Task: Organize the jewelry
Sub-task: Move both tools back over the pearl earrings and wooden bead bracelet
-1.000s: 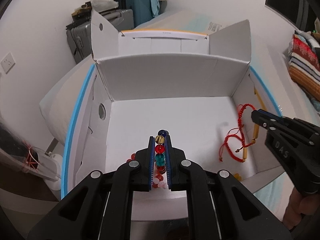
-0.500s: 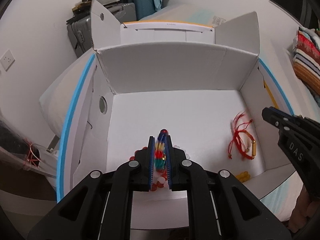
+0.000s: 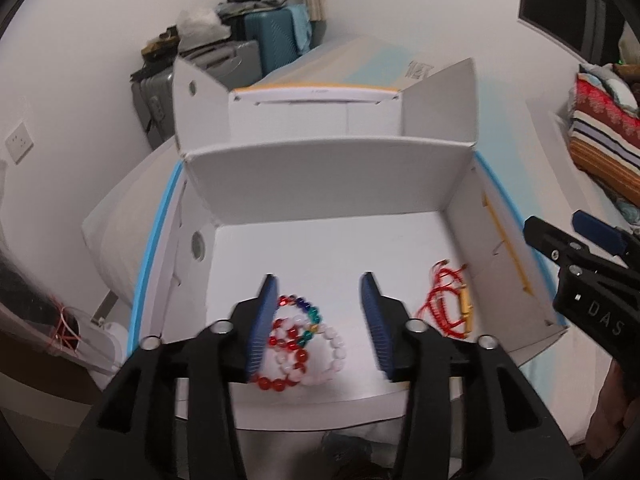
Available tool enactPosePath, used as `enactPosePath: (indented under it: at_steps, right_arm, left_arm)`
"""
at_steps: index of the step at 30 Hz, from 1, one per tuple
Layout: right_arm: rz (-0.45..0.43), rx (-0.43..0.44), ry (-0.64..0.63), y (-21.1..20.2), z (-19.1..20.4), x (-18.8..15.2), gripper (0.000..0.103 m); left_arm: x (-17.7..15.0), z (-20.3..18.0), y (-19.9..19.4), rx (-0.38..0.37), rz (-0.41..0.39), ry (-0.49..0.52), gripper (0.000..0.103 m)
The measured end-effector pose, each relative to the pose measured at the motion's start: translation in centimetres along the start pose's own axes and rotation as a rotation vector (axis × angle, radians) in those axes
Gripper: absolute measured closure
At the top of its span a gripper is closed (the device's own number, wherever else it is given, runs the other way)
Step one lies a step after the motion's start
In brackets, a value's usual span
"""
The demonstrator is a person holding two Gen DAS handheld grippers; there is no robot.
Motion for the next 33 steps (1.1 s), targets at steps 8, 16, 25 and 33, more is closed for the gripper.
enactPosePath:
  at_steps: [8, 16, 25, 33]
  right_arm:
    - [-0.029, -0.088, 0.063, -1.5, -6.9, 0.1, 0.021]
    - [-0.032, -0.173, 0.133, -2.0, -14.0, -1.1, 0.010]
    - [-0.017, -0.223, 0.189, -0.6, -20.8, -2.9, 0.008]
    - [0.017, -0.259, 0.216, 2.4, -26.3, -4.6, 0.007]
  left_arm:
    - [1.0, -4.8, -1.6, -0.053, -0.056, 0.043, 0.031]
    - [1.9, -11.1, -2.5, -0.119, -0.107, 0.098, 0.009]
    - [3.0, -18.2, -1.2, -0.177, -0.111, 0.148, 0.006]
    - [3.1, -24.5, 2.1, -0.225, -0.075, 0.205, 0.006]
Point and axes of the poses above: each gripper's, at about its wrist camera, not at the fingertips, and y roughly the way its jaws point, z to its left, x to its top, the point moved 3 cm from there along y, roughly the way its jaws point, and after that the axes turned 5 degrees about -x, right-handed, at the moved point
